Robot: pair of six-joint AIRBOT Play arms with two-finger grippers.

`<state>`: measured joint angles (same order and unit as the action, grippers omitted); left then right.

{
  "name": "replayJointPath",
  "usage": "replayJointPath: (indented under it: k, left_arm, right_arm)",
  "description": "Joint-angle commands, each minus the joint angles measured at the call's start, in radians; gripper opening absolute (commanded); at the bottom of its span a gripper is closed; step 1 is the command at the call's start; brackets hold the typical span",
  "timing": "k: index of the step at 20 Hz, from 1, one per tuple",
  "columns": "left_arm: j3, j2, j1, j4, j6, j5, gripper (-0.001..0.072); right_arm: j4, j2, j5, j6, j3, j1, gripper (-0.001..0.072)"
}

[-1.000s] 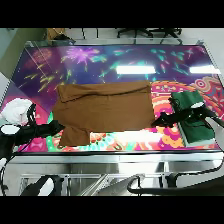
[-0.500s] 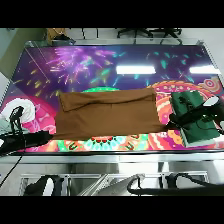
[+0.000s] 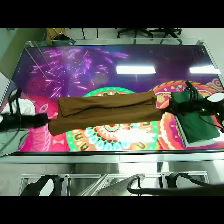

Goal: Fold the shirts.

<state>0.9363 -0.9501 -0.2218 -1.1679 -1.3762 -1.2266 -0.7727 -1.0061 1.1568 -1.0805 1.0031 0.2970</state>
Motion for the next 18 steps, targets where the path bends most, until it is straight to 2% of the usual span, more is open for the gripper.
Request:
replayJointPath:
  k: [1, 5, 10, 11, 12, 13, 14, 15, 16, 18]
  left_arm:
    - [0.267, -0.308, 0.081, 0.008, 0.005, 0.051, 0.0019]
    - [0.499, -0.587, 0.106, 0.008, -0.003, 0.086, 0.0019]
    - [0.642, -0.784, 0.106, 0.011, 0.006, 0.161, 0.0026]
    - [0.672, -0.812, 0.106, 0.011, 0.006, 0.142, 0.0243]
    - [0.701, -0.834, 0.106, 0.011, 0.004, 0.114, 0.0657]
    - [0.735, -0.851, 0.106, 0.009, -0.004, 0.078, 0.0706]
    - [0.770, -0.864, 0.101, 0.008, -0.005, 0.035, 0.0706]
    - [0.803, -0.868, 0.091, 0.008, -0.006, -0.010, 0.0706]
    - [0.832, -0.868, 0.086, 0.009, -0.007, -0.047, 0.0705]
    - [0.886, -0.868, 0.076, 0.009, -0.026, -0.120, 0.0706]
  right_arm:
    - [0.168, -0.136, -0.207, 0.143, 0.094, -0.056, 0.0025]
    - [0.166, -0.333, -0.243, 0.143, 0.237, -0.083, 0.0025]
    - [0.164, -0.467, -0.244, 0.197, 0.259, -0.082, 0.0042]
    - [0.164, -0.467, -0.245, 0.208, 0.260, -0.080, 0.0146]
    - [0.159, -0.462, -0.243, 0.219, 0.268, -0.079, 0.0219]
    - [0.143, -0.452, -0.240, 0.218, 0.282, -0.074, 0.0257]
    - [0.117, -0.443, -0.236, 0.217, 0.299, -0.066, 0.0321]
    - [0.091, -0.437, -0.236, 0.217, 0.314, -0.060, 0.0443]
    - [0.076, -0.436, -0.233, 0.207, 0.322, -0.057, 0.0501]
    - [0.072, -0.447, -0.233, 0.190, 0.322, -0.051, 0.0503]
